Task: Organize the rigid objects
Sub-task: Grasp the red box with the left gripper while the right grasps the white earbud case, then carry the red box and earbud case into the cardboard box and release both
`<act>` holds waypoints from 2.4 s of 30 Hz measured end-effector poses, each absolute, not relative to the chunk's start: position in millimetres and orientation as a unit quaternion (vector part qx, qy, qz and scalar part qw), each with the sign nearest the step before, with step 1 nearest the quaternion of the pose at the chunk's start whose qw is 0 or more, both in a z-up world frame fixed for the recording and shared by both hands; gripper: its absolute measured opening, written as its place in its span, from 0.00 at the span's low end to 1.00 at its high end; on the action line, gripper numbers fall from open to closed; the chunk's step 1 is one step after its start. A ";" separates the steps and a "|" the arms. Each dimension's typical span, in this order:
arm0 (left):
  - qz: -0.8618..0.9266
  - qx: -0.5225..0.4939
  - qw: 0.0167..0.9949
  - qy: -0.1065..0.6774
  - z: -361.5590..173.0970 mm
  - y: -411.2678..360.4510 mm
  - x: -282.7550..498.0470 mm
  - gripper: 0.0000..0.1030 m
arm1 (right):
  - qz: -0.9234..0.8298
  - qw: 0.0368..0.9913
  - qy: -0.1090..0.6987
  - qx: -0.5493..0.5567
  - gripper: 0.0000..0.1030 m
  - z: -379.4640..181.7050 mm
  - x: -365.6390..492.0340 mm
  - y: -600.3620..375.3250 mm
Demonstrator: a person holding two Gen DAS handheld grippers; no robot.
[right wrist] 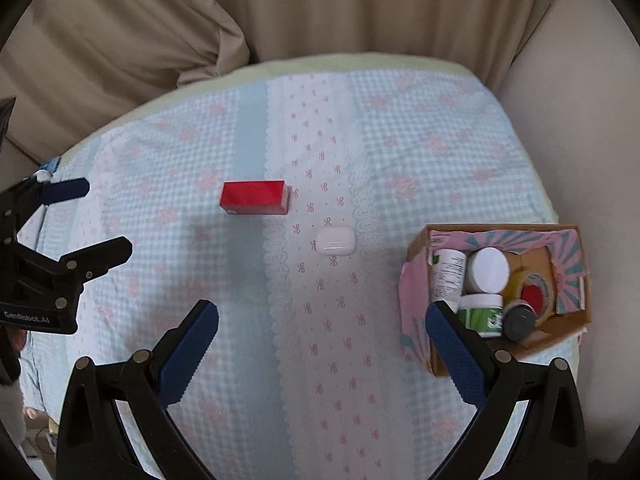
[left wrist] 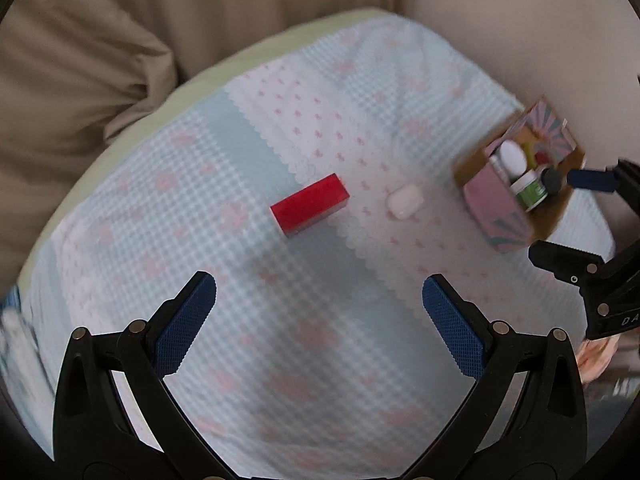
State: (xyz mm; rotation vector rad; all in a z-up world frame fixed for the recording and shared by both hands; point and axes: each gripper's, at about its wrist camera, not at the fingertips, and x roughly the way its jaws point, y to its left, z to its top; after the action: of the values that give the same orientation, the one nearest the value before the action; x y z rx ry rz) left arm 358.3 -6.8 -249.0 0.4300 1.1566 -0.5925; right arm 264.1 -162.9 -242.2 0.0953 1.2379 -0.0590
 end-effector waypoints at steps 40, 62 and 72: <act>-0.400 0.475 0.562 0.547 -472.7 -108.0 461.4 0.43 | -0.073 0.687 0.719 0.078 0.54 -469.4 388.0 -189.9; -0.371 0.348 0.669 0.542 -353.9 -70.1 408.2 0.43 | -0.046 0.736 0.670 0.088 0.54 -377.0 354.6 -187.5; -0.366 0.277 0.725 0.513 -249.3 -70.0 362.6 0.43 | -0.038 0.777 0.619 0.106 0.54 -272.1 313.8 -185.1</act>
State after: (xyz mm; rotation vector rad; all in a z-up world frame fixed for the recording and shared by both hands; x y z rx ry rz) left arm 362.6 -70.0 -249.3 0.6121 1.1307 -0.8075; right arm 313.8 -185.1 -272.1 0.2283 1.3385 -0.0830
